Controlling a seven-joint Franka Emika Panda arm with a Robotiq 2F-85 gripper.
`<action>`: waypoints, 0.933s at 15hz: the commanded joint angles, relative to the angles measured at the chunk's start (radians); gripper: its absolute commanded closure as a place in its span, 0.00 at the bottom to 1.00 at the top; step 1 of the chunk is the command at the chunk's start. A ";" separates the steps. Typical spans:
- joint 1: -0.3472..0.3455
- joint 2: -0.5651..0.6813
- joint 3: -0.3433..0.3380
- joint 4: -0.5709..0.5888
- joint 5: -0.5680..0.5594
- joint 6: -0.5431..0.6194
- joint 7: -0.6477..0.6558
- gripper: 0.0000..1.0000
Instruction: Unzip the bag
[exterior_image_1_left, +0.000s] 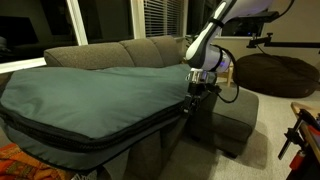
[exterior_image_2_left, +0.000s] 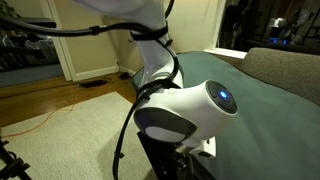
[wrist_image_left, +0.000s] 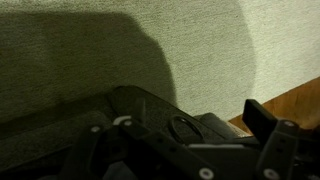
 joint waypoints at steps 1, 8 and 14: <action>-0.013 -0.009 0.005 0.007 0.007 -0.020 -0.027 0.01; -0.006 -0.003 0.000 0.028 0.003 -0.026 -0.026 0.47; -0.005 -0.006 0.000 0.018 0.007 -0.018 -0.025 0.87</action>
